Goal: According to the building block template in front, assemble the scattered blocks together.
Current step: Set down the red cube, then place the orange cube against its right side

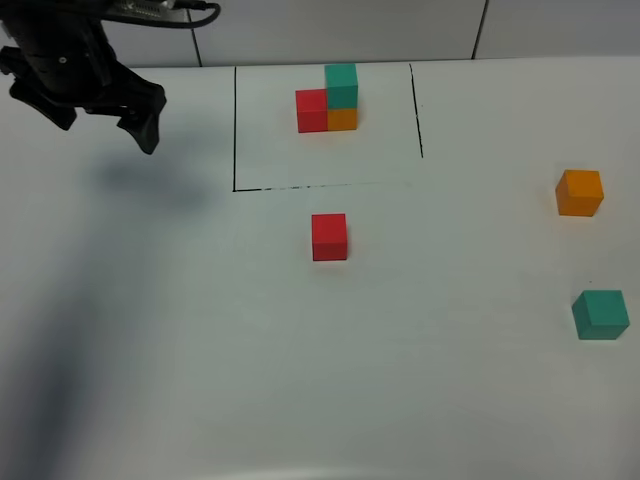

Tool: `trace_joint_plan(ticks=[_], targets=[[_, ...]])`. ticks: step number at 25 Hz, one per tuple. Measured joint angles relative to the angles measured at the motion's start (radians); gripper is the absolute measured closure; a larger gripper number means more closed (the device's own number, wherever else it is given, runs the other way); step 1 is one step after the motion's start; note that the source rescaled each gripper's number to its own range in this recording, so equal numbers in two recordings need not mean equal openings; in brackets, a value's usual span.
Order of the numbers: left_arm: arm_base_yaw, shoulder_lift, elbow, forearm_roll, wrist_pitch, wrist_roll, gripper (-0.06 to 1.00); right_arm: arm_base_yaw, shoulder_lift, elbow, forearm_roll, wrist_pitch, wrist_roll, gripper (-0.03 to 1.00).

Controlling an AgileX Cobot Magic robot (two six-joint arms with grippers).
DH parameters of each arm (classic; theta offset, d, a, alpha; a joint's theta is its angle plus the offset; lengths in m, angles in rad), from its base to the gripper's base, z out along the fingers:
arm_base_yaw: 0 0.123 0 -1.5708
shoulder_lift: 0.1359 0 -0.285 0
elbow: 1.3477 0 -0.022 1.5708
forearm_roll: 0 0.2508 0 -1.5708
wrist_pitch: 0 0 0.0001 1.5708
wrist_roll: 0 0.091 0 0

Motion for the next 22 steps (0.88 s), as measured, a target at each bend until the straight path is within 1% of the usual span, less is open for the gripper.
trace_joint_plan(ticks=[2,8,10,14,17,22], targets=[[0.013,-0.058,0.069,0.0,-0.013,-0.004,0.04,0.0,0.0,0.0,0.0,0.0,0.0,0.27],[0.025,-0.297,0.342,0.01,-0.158,-0.05,0.05,0.0,0.0,0.0,0.0,0.0,0.0,0.27],[0.026,-0.387,0.446,0.031,-0.192,-0.083,0.06,0.0,0.0,0.0,0.0,0.0,0.0,0.27],[0.027,-0.585,0.633,0.098,-0.252,-0.178,0.07,0.0,0.0,0.0,0.0,-0.001,0.0,0.27],[0.027,-0.734,0.746,0.124,-0.283,-0.23,0.07,0.0,0.0,0.0,0.0,-0.001,0.0,0.27],[0.027,-0.952,0.885,0.125,-0.305,-0.271,0.07,0.0,0.0,0.0,0.0,-0.001,0.0,0.27]])
